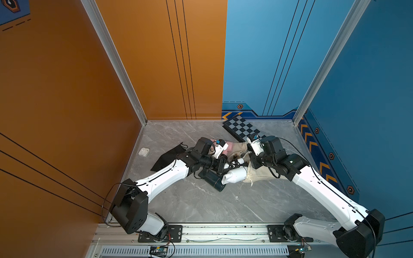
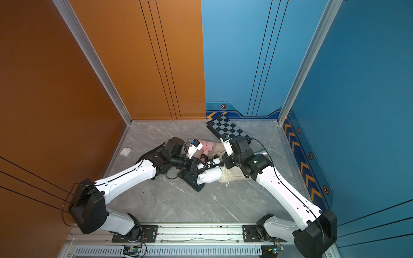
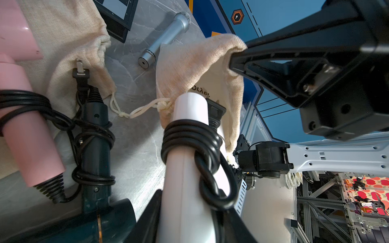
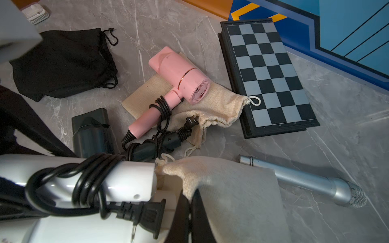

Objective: Pack away hair dryers
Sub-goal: Place the hair dryer in the drawstring bag.

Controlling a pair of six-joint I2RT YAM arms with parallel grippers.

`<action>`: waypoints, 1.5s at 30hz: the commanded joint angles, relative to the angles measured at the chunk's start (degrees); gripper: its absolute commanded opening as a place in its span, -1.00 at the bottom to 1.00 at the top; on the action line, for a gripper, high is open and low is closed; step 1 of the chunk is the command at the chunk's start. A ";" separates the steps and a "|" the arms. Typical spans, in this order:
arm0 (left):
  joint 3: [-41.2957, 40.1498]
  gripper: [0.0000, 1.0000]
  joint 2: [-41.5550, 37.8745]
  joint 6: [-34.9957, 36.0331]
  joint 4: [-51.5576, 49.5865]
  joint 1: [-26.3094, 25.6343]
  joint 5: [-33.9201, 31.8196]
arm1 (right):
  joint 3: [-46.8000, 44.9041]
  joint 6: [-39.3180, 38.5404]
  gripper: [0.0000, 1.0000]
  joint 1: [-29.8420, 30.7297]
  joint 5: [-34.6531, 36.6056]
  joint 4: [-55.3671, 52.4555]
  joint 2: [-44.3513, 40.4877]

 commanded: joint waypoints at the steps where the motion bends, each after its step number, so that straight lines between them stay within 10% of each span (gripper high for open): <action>1: 3.23 -0.78 0.50 2.40 1.29 -1.25 2.21 | 0.00 1.33 -1.00 -0.15 -0.84 2.29 -0.35; 23: 6.30 -0.81 0.61 0.35 0.30 2.50 -13.69 | -0.74 4.62 -1.00 2.87 -2.58 3.37 0.15; 45: 9.50 -0.80 5.34 0.64 5.35 1.02 -11.41 | 3.75 13.90 -1.00 4.21 -8.32 7.11 4.51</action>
